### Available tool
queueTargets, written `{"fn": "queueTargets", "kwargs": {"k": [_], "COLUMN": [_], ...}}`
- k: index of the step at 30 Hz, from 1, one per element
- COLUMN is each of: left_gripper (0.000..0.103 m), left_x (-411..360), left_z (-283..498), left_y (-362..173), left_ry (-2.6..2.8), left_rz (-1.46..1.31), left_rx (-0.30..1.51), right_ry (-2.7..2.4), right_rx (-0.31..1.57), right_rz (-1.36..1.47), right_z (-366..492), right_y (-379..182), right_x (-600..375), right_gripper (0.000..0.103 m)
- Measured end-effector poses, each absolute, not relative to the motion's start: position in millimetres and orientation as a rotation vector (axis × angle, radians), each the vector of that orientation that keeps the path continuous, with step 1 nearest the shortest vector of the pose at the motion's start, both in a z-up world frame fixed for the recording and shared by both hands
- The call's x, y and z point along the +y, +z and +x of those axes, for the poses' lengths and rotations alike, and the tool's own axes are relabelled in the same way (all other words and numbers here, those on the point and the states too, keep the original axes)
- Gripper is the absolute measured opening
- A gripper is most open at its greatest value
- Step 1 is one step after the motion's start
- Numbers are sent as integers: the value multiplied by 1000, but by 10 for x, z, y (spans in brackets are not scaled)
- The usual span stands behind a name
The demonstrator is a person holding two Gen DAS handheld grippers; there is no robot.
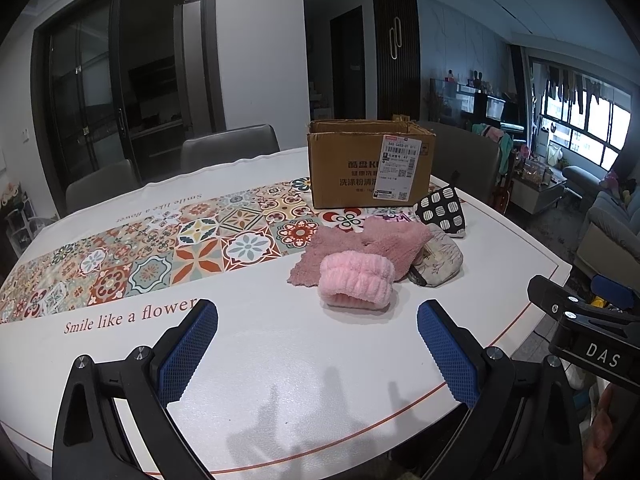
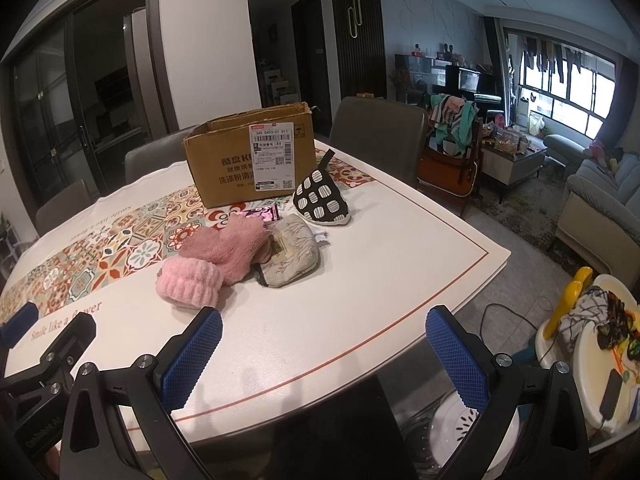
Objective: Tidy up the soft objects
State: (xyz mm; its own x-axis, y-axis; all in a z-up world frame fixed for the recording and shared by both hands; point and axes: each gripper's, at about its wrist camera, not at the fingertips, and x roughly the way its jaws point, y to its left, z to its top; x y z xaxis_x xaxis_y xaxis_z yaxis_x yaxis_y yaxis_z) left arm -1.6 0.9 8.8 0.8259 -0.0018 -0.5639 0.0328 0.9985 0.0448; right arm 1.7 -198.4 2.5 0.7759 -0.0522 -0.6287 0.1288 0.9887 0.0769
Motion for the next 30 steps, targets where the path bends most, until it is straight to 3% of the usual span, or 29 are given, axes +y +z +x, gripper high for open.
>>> {"fn": "queueTargets", "kwargs": {"k": [30], "left_gripper": [102], "left_x": [7], "left_z": [-38], "left_y": [80], "left_ry": [-19], "left_rz": [53], "left_rx": [596], "right_ry": [-98], "right_rx": [677], "right_rz": [120], "right_z": [27], "right_y": [11], "right_x": [-1992], "right_gripper": [103]}}
